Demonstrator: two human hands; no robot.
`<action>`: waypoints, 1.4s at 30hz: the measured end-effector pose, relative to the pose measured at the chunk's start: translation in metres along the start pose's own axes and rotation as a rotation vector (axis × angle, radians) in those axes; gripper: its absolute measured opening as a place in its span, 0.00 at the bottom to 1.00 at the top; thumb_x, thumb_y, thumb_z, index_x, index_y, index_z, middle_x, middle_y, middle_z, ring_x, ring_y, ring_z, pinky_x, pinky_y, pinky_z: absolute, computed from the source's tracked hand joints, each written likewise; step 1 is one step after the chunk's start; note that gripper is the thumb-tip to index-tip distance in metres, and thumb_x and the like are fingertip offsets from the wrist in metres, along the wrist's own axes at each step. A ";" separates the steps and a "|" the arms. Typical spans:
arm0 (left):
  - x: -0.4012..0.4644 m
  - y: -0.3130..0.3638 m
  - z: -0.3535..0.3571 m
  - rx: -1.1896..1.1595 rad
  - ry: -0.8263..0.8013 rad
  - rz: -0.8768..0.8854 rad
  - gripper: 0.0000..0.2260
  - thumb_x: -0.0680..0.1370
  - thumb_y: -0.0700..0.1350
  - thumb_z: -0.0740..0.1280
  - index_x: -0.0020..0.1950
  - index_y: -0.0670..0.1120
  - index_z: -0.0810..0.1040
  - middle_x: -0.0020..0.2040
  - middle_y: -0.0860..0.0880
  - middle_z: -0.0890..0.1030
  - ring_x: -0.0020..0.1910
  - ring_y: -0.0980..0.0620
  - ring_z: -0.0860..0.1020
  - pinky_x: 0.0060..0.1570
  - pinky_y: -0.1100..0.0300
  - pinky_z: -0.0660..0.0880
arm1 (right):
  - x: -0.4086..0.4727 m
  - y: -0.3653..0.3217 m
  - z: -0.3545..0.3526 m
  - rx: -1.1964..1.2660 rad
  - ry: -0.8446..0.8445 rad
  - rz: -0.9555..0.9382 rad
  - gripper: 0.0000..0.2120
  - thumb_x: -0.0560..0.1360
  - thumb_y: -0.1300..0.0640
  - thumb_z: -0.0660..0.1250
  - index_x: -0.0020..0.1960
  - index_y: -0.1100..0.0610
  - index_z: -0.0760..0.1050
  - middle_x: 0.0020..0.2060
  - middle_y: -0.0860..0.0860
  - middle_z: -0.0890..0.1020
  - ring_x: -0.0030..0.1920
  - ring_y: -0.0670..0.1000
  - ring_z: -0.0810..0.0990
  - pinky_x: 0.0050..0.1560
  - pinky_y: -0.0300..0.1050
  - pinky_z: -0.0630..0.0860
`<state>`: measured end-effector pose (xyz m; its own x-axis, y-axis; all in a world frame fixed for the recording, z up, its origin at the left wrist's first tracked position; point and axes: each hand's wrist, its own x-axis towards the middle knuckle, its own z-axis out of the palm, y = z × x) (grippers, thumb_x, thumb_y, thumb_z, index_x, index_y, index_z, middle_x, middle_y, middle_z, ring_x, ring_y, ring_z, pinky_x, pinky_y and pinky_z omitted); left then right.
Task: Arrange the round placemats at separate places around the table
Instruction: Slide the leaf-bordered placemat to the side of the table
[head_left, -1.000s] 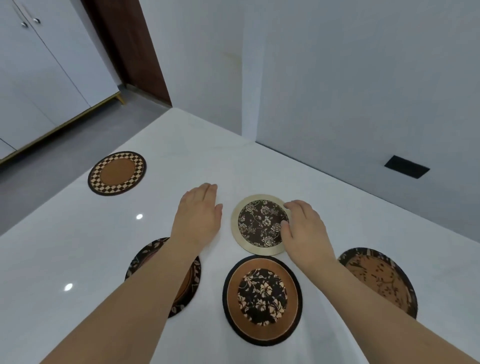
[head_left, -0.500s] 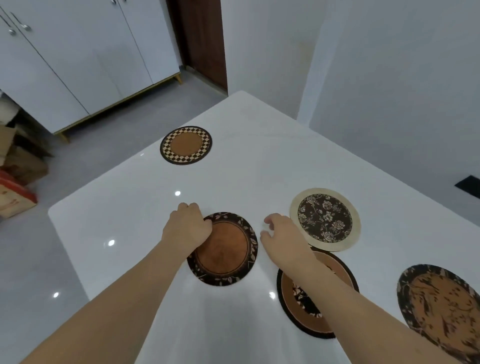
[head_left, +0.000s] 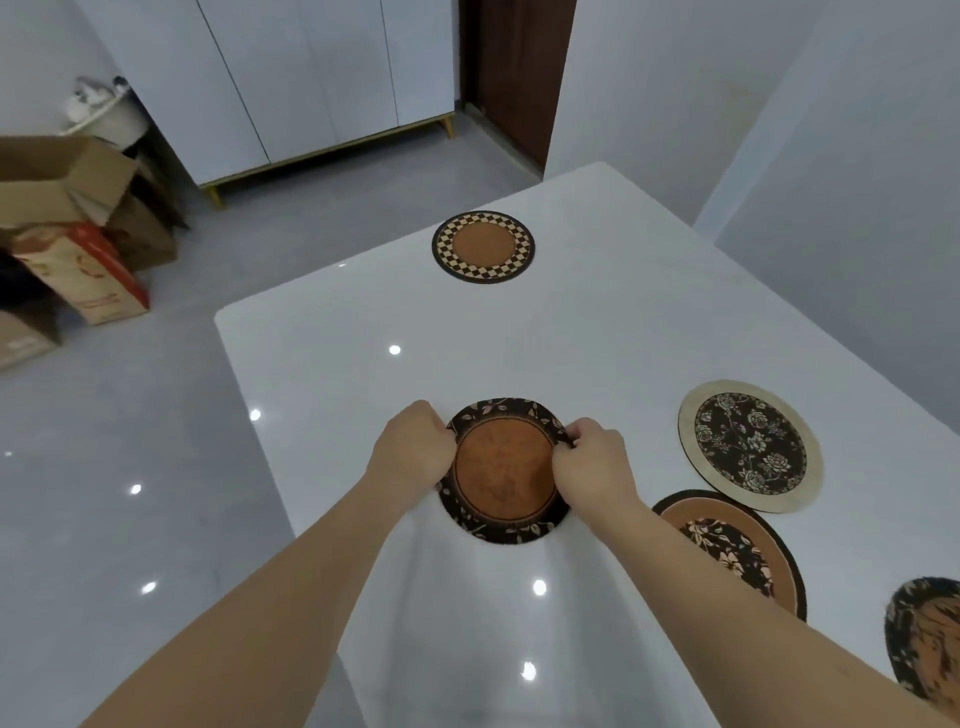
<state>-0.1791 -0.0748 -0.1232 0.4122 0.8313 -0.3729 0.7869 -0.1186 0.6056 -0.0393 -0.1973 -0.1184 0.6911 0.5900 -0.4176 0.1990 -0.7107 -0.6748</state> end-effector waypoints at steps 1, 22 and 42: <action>-0.002 -0.009 -0.008 -0.027 0.000 -0.019 0.08 0.76 0.39 0.62 0.37 0.45 0.69 0.36 0.46 0.74 0.34 0.50 0.71 0.35 0.59 0.67 | -0.002 -0.005 0.008 0.003 0.001 -0.035 0.11 0.76 0.60 0.57 0.55 0.59 0.74 0.51 0.59 0.77 0.45 0.56 0.78 0.39 0.42 0.70; -0.001 -0.144 -0.093 -0.027 0.061 0.095 0.09 0.75 0.44 0.67 0.37 0.53 0.72 0.33 0.54 0.77 0.32 0.58 0.74 0.32 0.65 0.70 | -0.036 -0.030 0.130 -0.483 0.248 -0.464 0.12 0.80 0.53 0.53 0.55 0.52 0.74 0.43 0.49 0.79 0.44 0.53 0.73 0.51 0.48 0.67; 0.001 -0.162 -0.096 -0.316 -0.025 0.201 0.10 0.75 0.40 0.69 0.49 0.56 0.78 0.32 0.54 0.76 0.30 0.61 0.71 0.35 0.72 0.71 | -0.037 -0.030 0.131 -0.433 0.228 -0.469 0.10 0.77 0.55 0.58 0.55 0.52 0.75 0.43 0.49 0.80 0.44 0.54 0.74 0.51 0.48 0.65</action>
<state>-0.3501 -0.0021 -0.1538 0.5585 0.7942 -0.2394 0.5100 -0.1013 0.8542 -0.1616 -0.1471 -0.1623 0.5836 0.8115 0.0307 0.7409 -0.5167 -0.4290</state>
